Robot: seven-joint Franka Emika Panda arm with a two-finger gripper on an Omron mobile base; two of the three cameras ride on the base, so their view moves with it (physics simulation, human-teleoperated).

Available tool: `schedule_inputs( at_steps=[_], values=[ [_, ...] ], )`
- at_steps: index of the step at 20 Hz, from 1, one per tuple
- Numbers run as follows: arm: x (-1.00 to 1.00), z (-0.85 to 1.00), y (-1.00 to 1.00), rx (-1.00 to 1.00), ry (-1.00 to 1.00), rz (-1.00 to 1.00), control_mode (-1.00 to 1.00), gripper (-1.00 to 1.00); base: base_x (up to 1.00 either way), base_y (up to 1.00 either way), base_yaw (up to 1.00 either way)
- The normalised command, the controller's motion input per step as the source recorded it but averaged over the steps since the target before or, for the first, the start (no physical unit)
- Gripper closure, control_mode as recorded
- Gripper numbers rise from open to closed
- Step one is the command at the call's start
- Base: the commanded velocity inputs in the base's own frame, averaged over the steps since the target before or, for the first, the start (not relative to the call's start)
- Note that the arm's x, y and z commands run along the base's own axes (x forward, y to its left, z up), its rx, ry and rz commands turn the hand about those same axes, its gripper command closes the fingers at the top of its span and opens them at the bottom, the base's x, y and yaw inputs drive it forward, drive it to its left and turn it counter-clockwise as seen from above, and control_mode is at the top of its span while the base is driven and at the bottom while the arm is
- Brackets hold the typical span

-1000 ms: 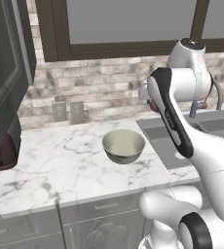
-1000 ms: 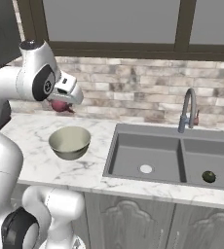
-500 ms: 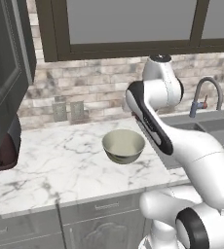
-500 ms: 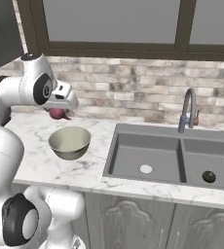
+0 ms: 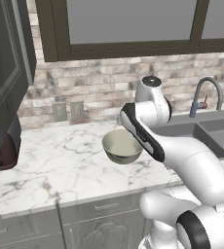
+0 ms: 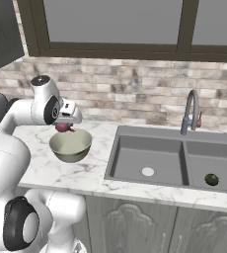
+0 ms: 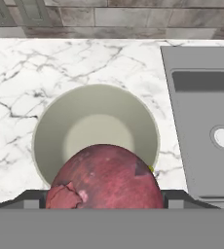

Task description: Pick the onions from the cabinet and place them in one bowl. Pick the squash from the sink and place it in the other bowl.

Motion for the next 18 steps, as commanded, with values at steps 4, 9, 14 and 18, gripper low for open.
schedule_inputs(
  at_steps=[4, 9, 14, 18],
  values=[
    [0.47, -0.70, 0.15, 0.01, 0.06, 0.08, -1.00, 1.00, 0.00, 0.00, 0.00],
    [0.55, -0.49, 0.00, 0.05, 0.02, 0.12, -1.00, 1.00, 0.00, 0.00, 0.00],
    [0.18, -0.37, 0.02, -0.02, 0.01, 0.04, -1.00, 1.00, 0.00, 0.00, 0.00],
    [0.10, -0.25, 0.03, -0.02, 0.06, 0.00, -1.00, 1.00, 0.00, 0.00, 0.00]
  ],
)
